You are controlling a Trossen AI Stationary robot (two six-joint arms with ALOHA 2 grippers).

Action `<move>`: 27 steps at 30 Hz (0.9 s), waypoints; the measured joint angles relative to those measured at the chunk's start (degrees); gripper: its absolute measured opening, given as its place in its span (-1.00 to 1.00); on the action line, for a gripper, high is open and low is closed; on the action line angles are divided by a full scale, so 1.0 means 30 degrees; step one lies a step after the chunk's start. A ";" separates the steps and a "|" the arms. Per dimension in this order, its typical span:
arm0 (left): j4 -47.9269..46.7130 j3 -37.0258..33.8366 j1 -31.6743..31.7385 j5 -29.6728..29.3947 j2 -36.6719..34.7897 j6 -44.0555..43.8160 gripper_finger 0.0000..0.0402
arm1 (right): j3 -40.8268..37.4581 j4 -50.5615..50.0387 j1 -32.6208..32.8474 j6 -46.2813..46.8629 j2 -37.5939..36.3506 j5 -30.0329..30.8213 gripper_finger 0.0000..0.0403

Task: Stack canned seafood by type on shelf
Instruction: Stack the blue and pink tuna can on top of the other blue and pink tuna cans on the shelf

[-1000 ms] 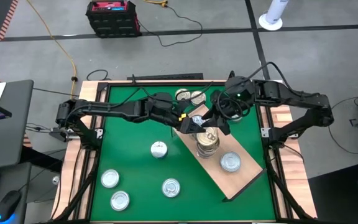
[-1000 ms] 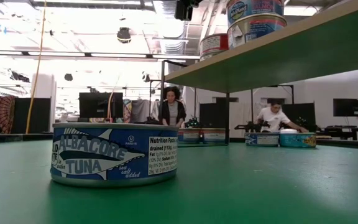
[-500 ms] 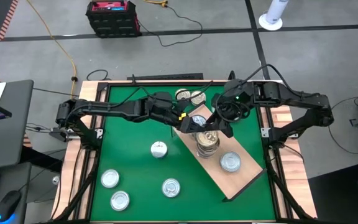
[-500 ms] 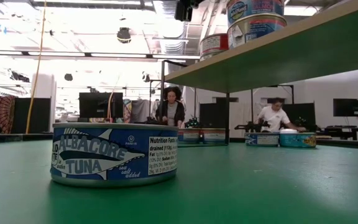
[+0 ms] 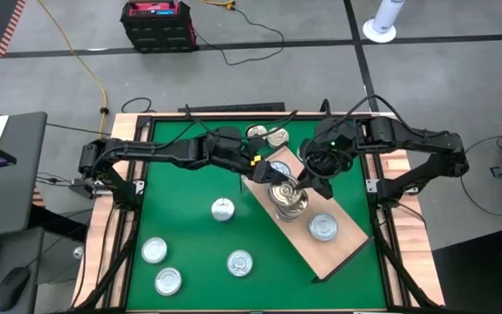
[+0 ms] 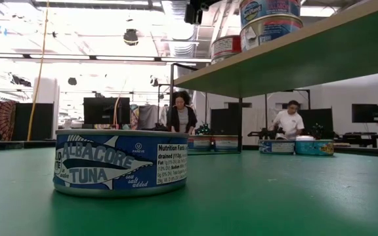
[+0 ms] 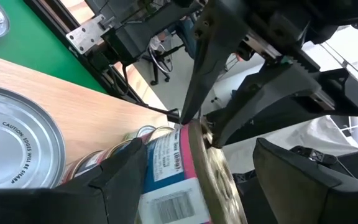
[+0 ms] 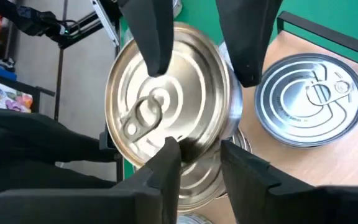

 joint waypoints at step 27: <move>0.0360 0.0008 0.0033 0.0159 0.0000 0.1160 0.40 | 0.0007 -0.0677 -0.0181 0.0993 -0.0182 0.0162 -0.87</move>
